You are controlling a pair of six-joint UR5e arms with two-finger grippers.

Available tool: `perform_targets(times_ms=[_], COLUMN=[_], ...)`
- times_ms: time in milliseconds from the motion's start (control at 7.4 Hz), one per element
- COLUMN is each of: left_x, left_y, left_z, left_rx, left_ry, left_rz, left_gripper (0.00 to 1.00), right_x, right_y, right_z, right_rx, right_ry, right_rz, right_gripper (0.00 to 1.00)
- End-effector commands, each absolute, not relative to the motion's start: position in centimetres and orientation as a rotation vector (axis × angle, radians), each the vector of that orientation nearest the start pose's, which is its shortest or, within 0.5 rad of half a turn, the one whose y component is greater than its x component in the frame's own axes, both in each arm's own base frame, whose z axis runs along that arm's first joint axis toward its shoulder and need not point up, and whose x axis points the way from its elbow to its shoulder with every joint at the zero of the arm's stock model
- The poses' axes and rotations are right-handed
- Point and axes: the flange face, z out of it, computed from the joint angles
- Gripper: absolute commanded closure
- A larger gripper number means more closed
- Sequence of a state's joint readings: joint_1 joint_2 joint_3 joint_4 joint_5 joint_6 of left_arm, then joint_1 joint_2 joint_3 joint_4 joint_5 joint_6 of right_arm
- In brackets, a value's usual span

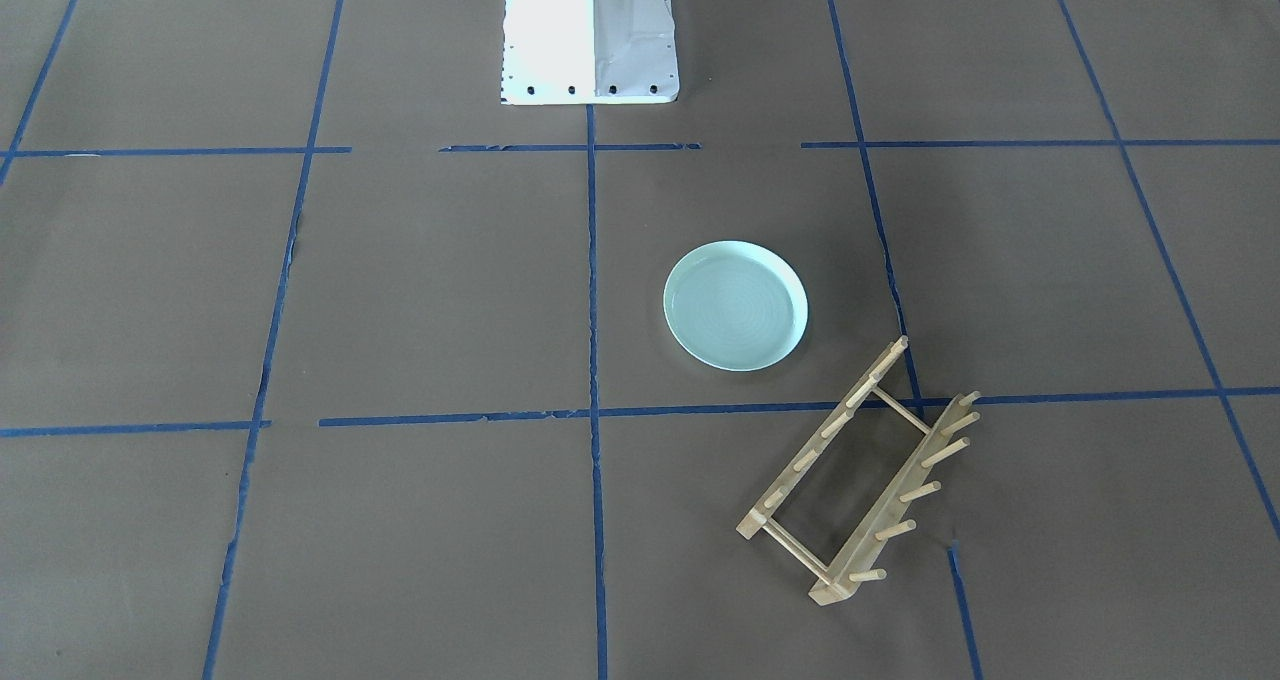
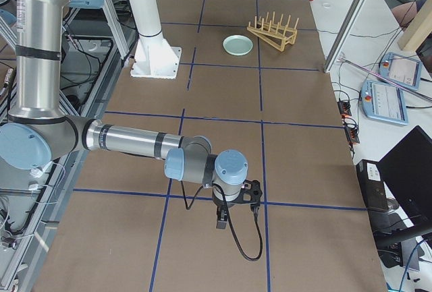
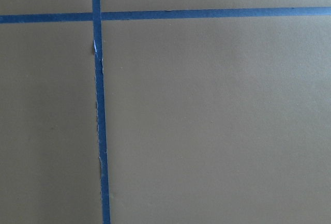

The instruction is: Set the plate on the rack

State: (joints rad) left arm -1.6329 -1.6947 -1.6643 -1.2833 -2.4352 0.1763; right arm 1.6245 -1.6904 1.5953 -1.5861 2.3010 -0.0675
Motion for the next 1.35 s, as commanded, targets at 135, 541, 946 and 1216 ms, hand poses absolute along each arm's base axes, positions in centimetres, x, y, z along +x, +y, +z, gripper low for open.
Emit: perform_targets(times_ms=[135, 541, 946, 1216], left_x=[-9.1, -9.0, -7.7, 2.4], left_y=[-52.3, -52.7, -51.6, -52.9], left_z=[59.4, 59.8, 60.0, 52.1], left_rx=[0.002, 0.003, 0.128, 0.068], left_ry=[0.869, 0.861, 0.876, 1.020], left_rz=[0.061, 0.061, 0.136, 0.115], left_gripper=[0.00, 0.00, 0.00, 0.00], right_x=[9.0, 9.0, 9.0, 9.0], right_y=[-42.6, -42.6, -42.6, -42.6], right_z=[70.6, 70.7, 70.7, 70.6], right_rx=[-0.061, -0.063, -0.063, -0.061], right_ry=[-0.734, -0.735, -0.735, -0.734], right_rz=[0.027, 0.028, 0.028, 0.027], right_gripper=[0.00, 0.00, 0.00, 0.00])
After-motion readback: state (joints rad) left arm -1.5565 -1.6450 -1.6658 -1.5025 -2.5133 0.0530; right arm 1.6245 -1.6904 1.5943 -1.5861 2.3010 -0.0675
